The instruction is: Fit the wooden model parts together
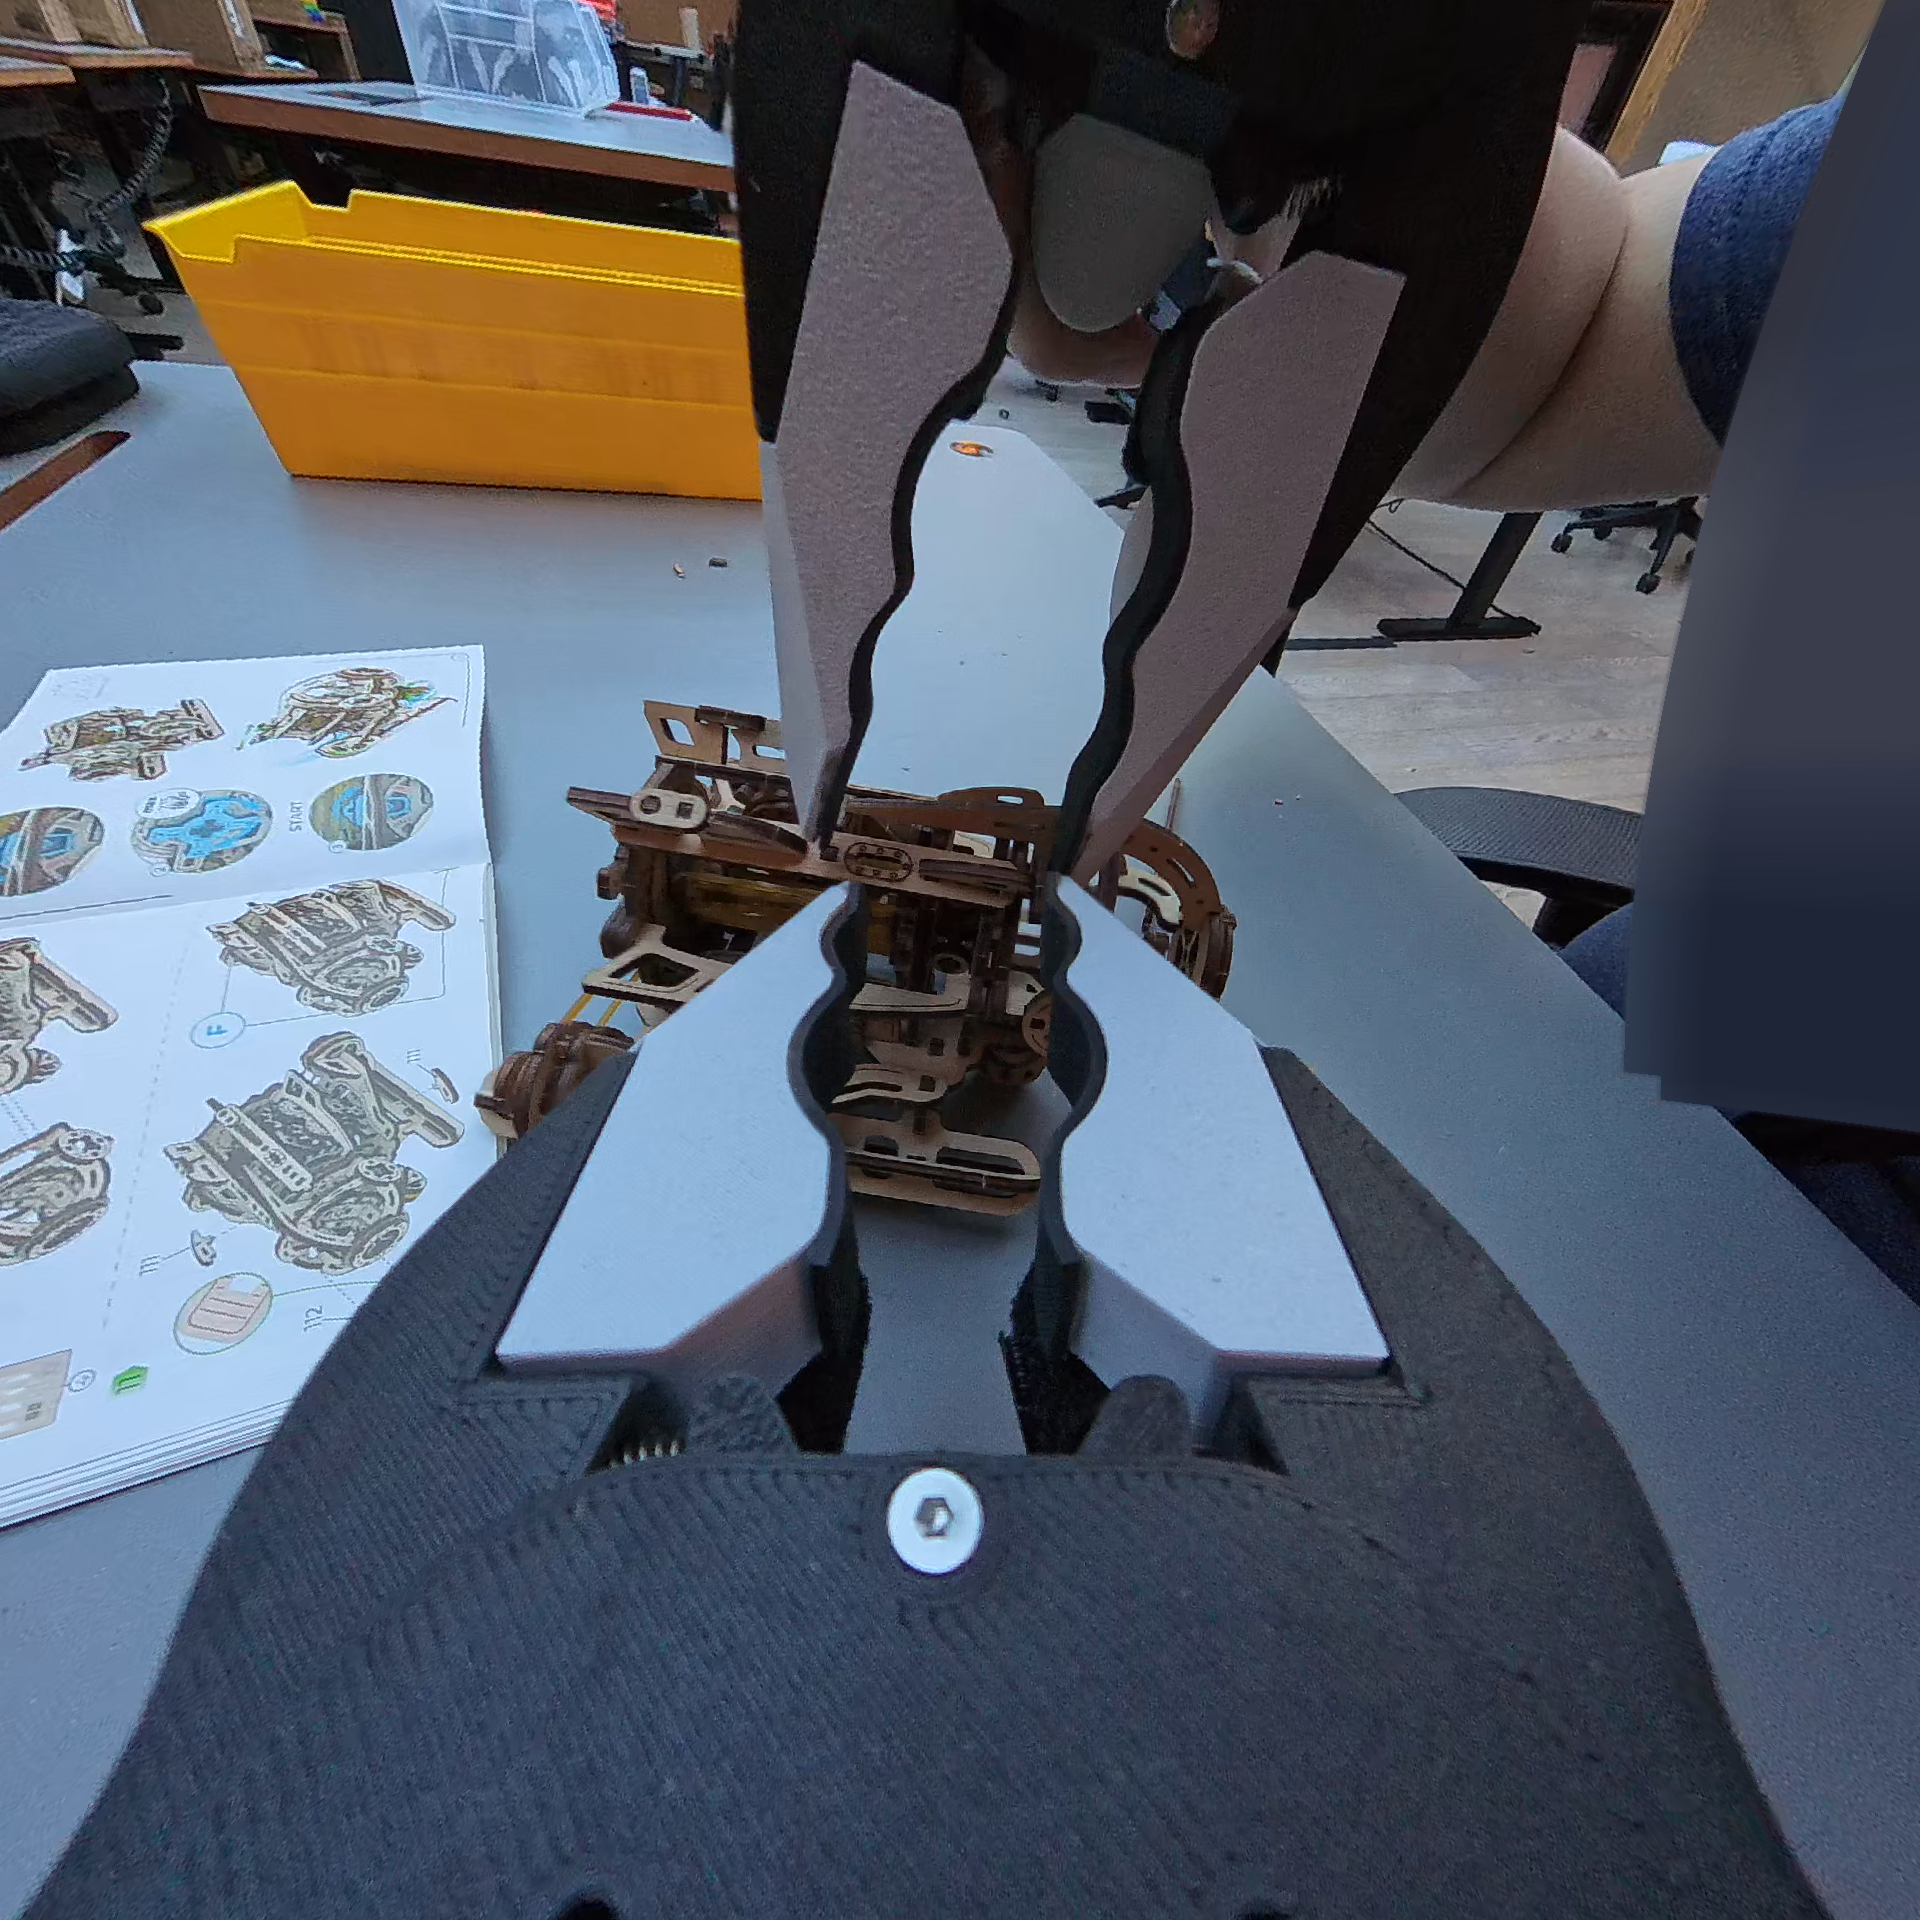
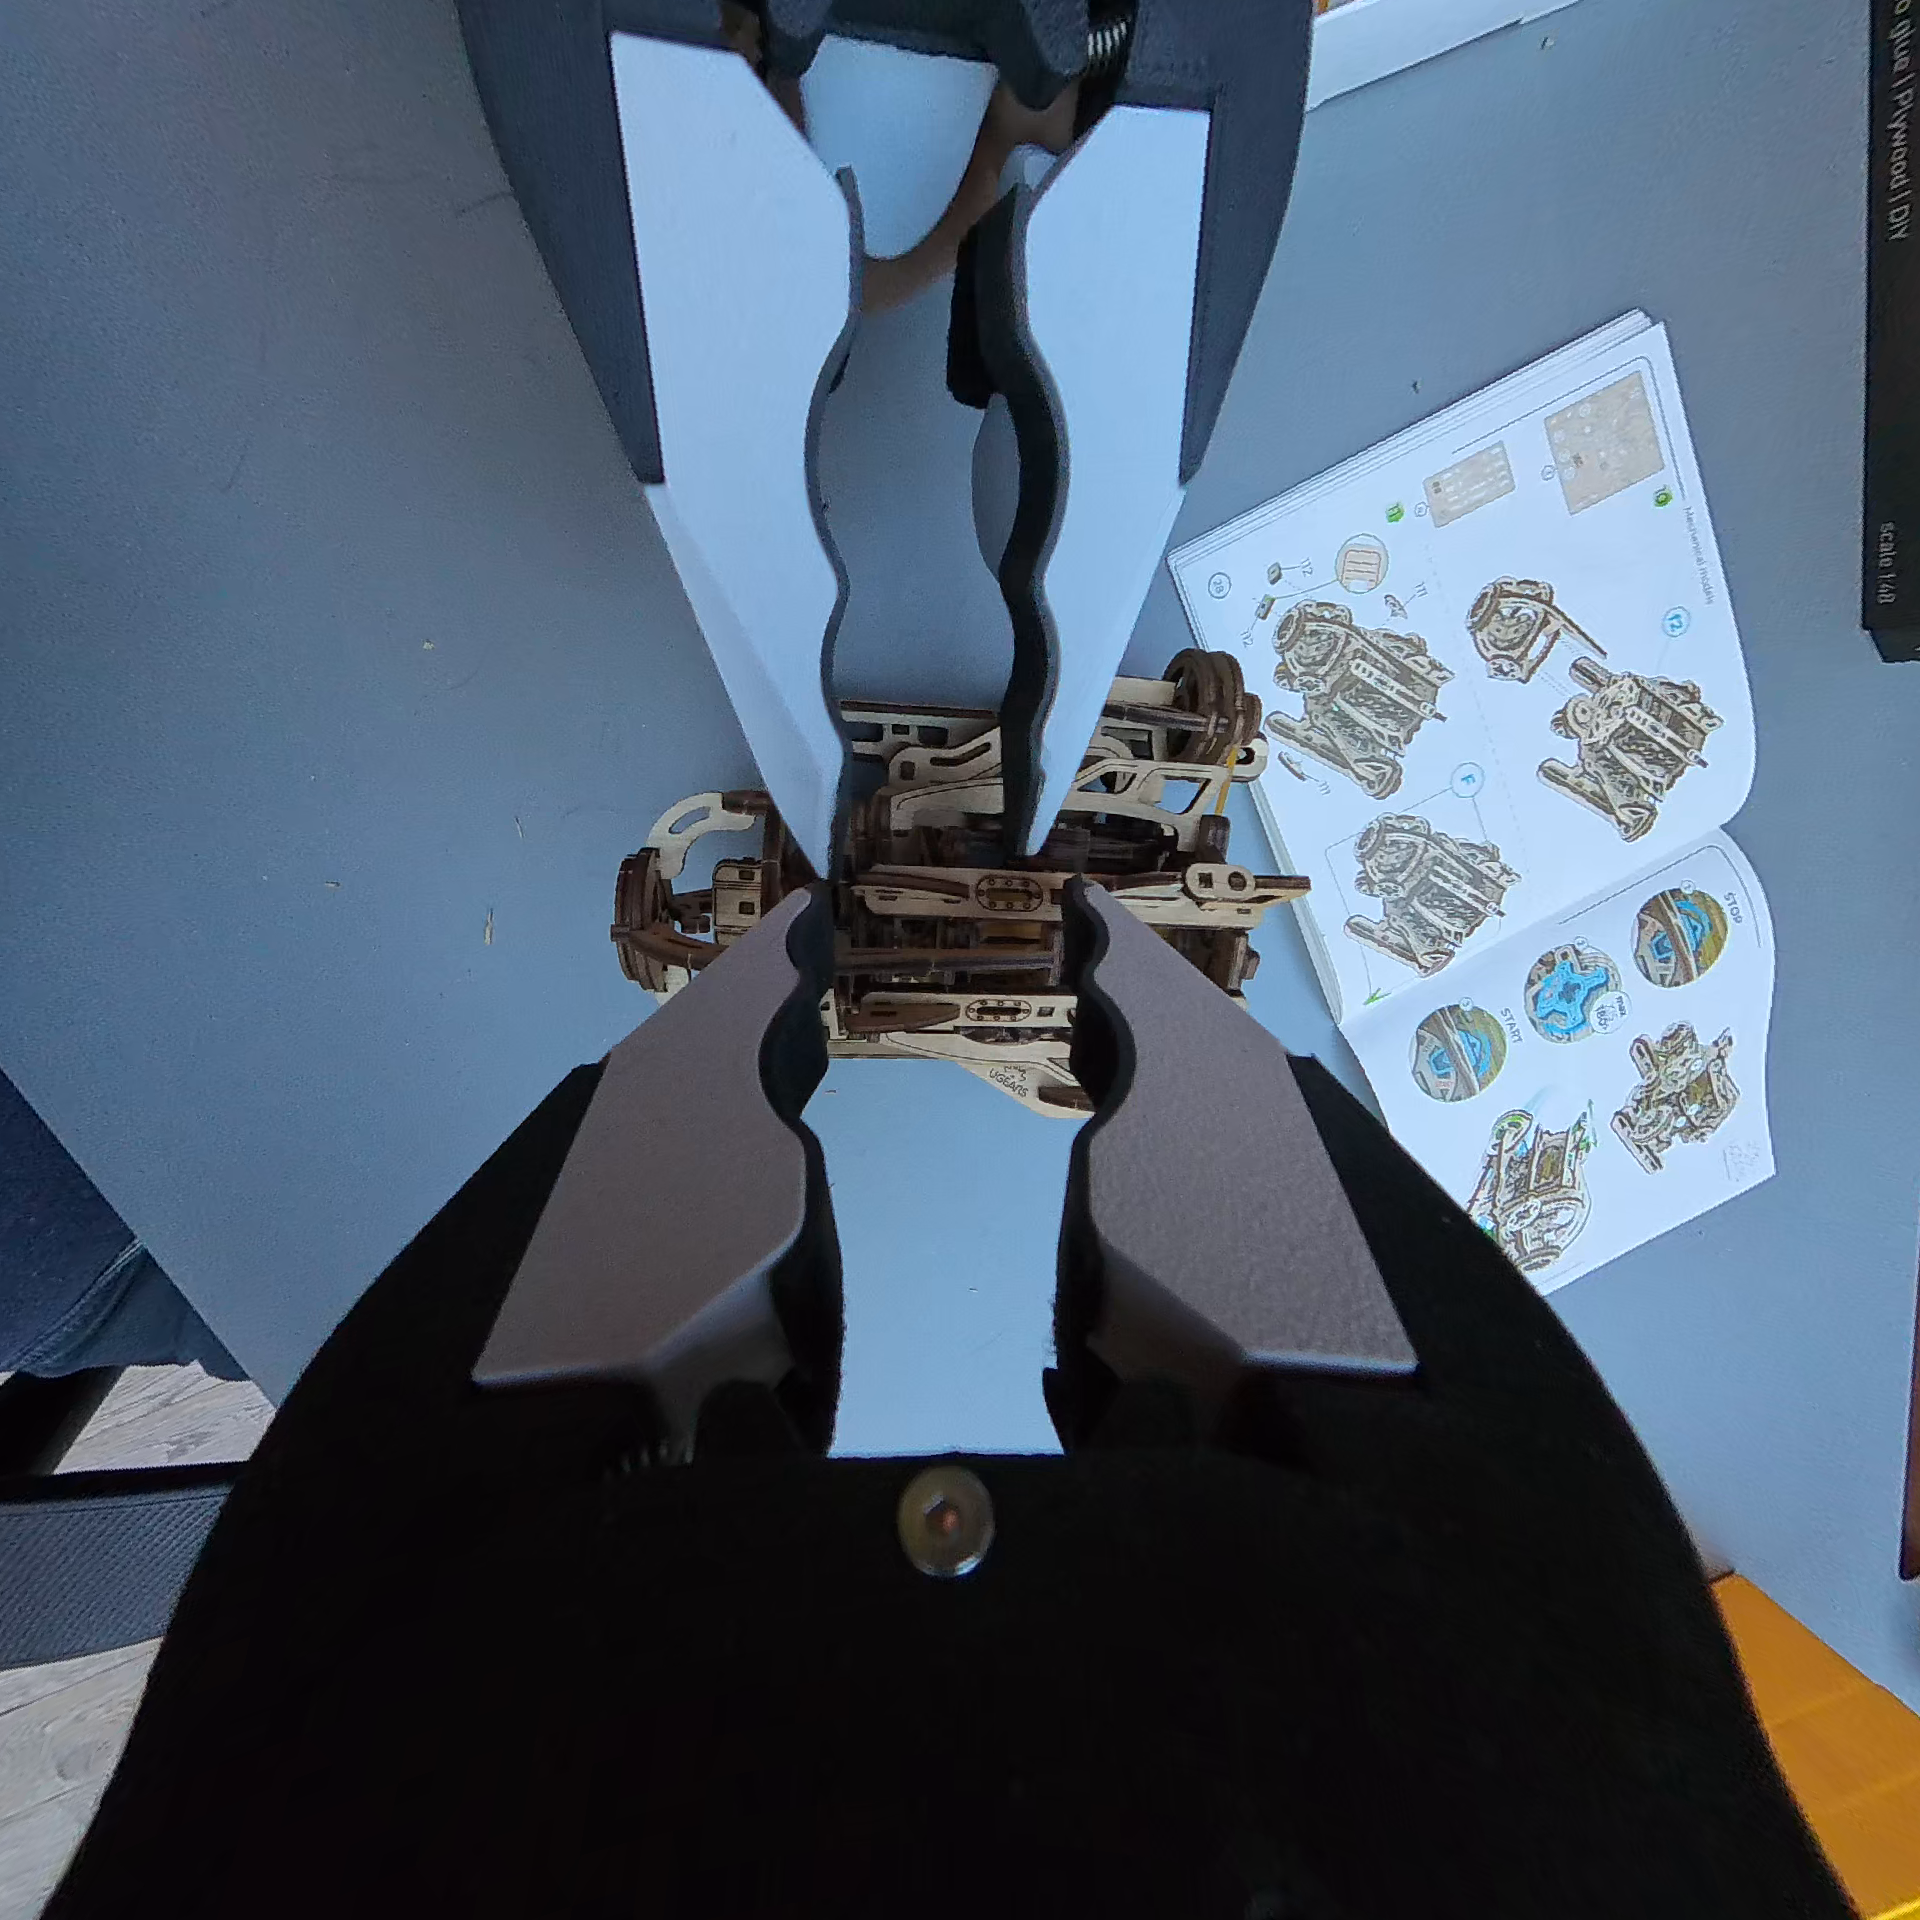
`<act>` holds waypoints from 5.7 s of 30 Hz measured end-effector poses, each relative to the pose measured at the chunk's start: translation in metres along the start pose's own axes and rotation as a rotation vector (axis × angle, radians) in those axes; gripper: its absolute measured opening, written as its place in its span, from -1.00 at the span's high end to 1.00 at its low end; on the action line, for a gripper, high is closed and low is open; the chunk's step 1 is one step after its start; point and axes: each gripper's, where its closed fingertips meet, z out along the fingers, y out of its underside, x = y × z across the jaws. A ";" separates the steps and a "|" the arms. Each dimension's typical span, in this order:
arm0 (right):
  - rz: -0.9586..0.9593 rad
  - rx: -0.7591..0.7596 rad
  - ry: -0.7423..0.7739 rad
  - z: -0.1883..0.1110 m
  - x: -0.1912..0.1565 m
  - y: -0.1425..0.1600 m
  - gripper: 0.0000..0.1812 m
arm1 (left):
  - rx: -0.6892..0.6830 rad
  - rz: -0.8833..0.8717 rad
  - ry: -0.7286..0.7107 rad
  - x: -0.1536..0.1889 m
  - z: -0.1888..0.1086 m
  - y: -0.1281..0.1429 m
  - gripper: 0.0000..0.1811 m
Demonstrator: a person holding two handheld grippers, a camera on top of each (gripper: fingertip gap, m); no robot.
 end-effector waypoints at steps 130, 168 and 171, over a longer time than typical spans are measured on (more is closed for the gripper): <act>0.157 0.142 -0.103 -0.004 0.001 0.002 0.61 | -0.021 0.475 -0.120 0.004 0.003 -0.001 0.80; 0.053 0.099 -0.049 -0.006 -0.003 0.000 0.71 | -0.052 0.495 -0.106 0.011 0.002 0.005 0.99; 0.052 0.096 -0.058 -0.005 -0.004 0.000 0.71 | -0.052 0.497 -0.106 0.011 0.003 0.006 1.00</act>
